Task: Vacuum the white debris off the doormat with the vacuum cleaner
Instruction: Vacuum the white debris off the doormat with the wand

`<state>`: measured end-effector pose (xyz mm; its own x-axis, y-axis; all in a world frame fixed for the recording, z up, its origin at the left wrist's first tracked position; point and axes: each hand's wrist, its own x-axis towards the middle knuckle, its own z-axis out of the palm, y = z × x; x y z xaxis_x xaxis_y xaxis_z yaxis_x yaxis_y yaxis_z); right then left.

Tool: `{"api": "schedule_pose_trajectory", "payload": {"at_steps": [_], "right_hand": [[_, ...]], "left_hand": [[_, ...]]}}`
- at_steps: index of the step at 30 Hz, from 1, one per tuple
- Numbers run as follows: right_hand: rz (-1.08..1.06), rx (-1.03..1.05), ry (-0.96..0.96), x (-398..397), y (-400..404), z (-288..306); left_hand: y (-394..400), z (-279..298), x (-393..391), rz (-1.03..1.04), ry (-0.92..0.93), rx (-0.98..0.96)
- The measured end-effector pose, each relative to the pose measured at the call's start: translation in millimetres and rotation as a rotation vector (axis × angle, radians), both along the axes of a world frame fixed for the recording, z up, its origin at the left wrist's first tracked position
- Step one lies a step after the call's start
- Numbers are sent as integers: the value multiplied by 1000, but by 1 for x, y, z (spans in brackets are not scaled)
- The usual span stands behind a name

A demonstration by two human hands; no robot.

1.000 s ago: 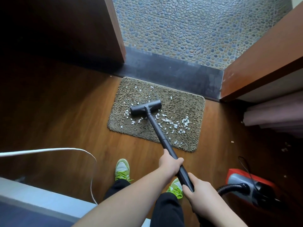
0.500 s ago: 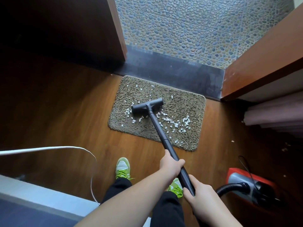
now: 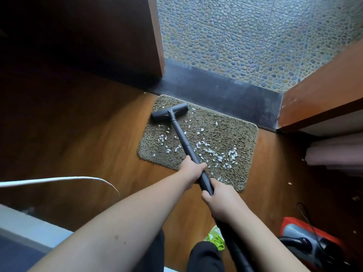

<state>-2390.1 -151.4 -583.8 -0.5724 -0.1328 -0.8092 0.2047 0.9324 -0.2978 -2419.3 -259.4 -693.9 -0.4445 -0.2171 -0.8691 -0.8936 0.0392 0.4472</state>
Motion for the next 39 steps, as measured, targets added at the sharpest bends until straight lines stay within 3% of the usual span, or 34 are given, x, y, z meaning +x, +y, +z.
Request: {"api": "schedule_pose_trajectory", "payload": {"at_steps": [12,39], "right_hand": [[1,-29,0,-38,-42,-10],[-40,1,-60,5,23,3]], "left_hand": [[-40,-6,-41,39,23,-44],[20,12,7,-52,-47,-20]]}}
